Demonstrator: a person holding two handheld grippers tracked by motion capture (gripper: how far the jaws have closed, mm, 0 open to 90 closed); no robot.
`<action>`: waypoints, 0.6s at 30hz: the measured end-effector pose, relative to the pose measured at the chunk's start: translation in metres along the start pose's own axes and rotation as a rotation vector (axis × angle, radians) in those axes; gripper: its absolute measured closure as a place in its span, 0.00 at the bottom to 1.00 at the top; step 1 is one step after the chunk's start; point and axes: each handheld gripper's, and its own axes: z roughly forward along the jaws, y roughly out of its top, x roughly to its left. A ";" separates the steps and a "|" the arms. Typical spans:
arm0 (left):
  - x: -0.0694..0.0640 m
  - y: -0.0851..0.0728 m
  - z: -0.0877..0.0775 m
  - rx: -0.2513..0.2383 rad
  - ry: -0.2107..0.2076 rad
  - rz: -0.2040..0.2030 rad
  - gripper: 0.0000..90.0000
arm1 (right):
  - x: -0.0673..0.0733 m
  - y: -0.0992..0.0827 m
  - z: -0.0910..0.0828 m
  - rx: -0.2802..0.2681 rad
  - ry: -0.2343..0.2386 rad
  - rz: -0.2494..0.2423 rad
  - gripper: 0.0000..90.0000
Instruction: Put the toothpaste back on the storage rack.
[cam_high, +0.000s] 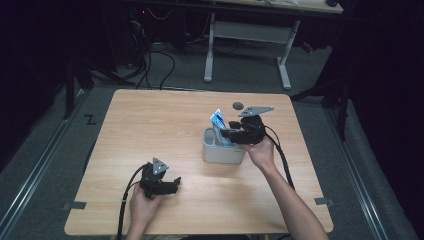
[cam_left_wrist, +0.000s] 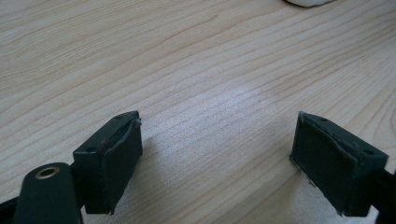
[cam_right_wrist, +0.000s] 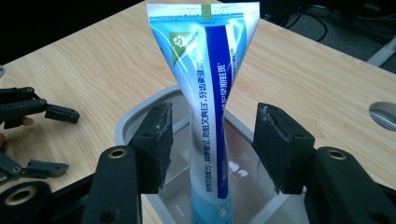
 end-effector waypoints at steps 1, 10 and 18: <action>0.000 0.000 0.000 0.000 0.000 0.000 0.18 | 0.000 0.000 -0.002 -0.002 -0.002 -0.002 0.52; 0.000 0.000 0.000 0.000 0.000 -0.001 0.18 | -0.006 -0.002 -0.018 -0.040 -0.022 0.013 0.52; 0.000 0.000 0.000 0.000 0.000 -0.002 0.18 | -0.010 -0.004 -0.031 -0.058 -0.044 0.014 0.53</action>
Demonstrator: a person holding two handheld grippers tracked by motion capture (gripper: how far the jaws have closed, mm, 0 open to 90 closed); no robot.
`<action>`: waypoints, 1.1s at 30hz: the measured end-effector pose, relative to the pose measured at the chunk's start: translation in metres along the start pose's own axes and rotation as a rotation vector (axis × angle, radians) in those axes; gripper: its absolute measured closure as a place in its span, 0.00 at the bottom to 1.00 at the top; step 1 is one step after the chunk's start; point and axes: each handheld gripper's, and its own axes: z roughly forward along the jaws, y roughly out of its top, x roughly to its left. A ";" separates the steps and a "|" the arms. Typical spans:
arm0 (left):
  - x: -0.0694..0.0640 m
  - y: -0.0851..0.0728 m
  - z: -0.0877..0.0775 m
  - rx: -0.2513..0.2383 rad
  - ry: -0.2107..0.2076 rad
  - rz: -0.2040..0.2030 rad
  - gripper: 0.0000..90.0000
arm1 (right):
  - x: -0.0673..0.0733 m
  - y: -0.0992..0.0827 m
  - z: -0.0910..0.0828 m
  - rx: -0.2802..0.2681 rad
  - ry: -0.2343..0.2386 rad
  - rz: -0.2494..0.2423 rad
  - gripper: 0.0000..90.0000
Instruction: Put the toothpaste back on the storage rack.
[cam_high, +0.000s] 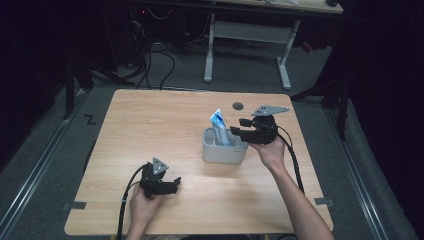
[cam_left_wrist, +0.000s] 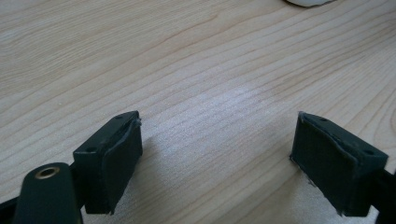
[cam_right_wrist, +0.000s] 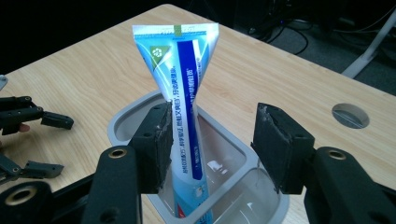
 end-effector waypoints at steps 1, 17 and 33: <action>0.000 0.000 0.000 0.000 0.000 0.000 0.18 | 0.000 0.000 -0.001 -0.001 -0.003 0.000 0.53; 0.000 0.000 0.000 0.001 -0.001 -0.001 0.18 | -0.008 -0.001 -0.028 -0.030 -0.039 0.000 0.53; 0.000 0.000 0.000 0.000 0.003 -0.005 0.18 | -0.019 -0.005 -0.054 -0.054 -0.072 0.014 0.54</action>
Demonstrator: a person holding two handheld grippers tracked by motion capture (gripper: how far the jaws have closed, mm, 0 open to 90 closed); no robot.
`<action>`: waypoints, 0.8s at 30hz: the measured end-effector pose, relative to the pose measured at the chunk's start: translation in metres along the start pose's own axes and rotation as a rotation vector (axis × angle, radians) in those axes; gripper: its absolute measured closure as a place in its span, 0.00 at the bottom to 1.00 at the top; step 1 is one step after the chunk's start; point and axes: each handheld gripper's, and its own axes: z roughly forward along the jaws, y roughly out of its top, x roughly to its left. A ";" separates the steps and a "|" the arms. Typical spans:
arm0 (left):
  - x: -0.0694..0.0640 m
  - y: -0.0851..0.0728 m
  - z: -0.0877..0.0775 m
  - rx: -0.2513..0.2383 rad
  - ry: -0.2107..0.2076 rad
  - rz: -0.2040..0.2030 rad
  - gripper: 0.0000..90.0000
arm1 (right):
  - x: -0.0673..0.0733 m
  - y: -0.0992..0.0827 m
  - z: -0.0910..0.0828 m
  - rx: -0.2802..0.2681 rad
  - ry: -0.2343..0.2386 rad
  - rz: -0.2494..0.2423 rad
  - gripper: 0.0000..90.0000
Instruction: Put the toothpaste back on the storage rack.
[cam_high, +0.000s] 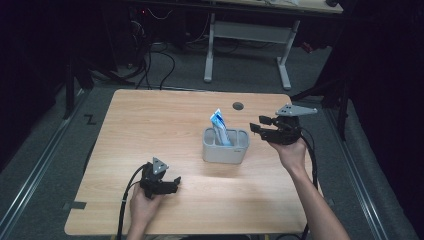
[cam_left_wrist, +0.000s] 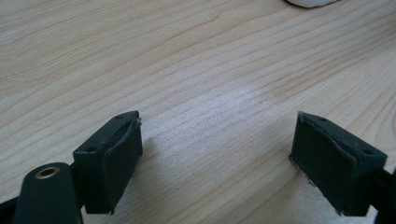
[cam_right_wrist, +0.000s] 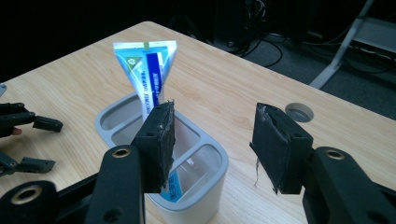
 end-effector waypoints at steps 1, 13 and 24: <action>0.000 0.000 0.000 0.000 0.000 0.000 0.18 | -0.001 0.000 -0.002 -0.004 -0.001 0.002 0.54; 0.000 0.000 0.000 0.000 0.000 0.001 0.18 | -0.008 -0.013 -0.019 -0.046 -0.019 0.041 0.56; 0.000 0.000 0.000 0.000 0.000 0.002 0.18 | -0.017 -0.031 -0.032 -0.065 -0.025 0.086 0.56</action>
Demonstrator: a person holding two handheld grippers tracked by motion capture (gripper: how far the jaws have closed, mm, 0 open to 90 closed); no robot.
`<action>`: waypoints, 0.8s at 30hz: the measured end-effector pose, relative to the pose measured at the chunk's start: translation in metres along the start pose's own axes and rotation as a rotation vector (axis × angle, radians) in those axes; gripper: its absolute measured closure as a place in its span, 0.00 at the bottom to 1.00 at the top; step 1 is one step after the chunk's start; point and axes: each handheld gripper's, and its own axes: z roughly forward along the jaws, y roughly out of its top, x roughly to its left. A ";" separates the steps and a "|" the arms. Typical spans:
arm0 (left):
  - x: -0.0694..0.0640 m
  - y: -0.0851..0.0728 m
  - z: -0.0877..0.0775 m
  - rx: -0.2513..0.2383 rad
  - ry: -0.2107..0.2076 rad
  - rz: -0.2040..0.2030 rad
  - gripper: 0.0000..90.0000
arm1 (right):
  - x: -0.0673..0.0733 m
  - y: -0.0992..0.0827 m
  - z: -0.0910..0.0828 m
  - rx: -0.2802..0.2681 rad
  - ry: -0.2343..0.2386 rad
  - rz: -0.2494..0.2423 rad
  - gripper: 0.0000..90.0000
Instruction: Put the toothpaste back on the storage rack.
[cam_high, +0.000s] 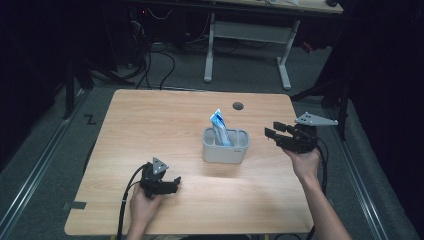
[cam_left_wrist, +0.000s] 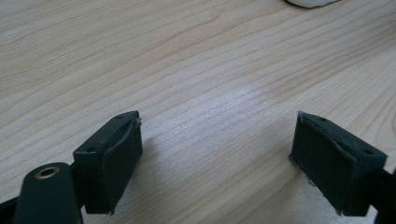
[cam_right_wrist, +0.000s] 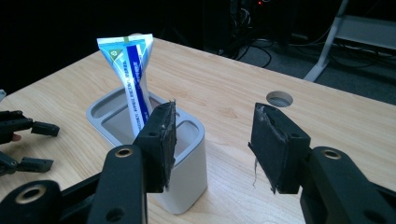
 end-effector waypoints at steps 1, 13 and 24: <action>0.000 0.000 0.000 0.000 0.000 0.000 0.18 | -0.001 -0.001 -0.001 -0.003 -0.001 0.005 0.56; 0.000 0.000 0.000 0.000 0.000 0.003 0.18 | -0.008 -0.020 -0.013 -0.011 -0.018 0.040 0.56; 0.000 0.000 0.000 0.000 0.000 0.002 0.18 | -0.014 -0.037 -0.021 -0.011 -0.035 0.074 0.55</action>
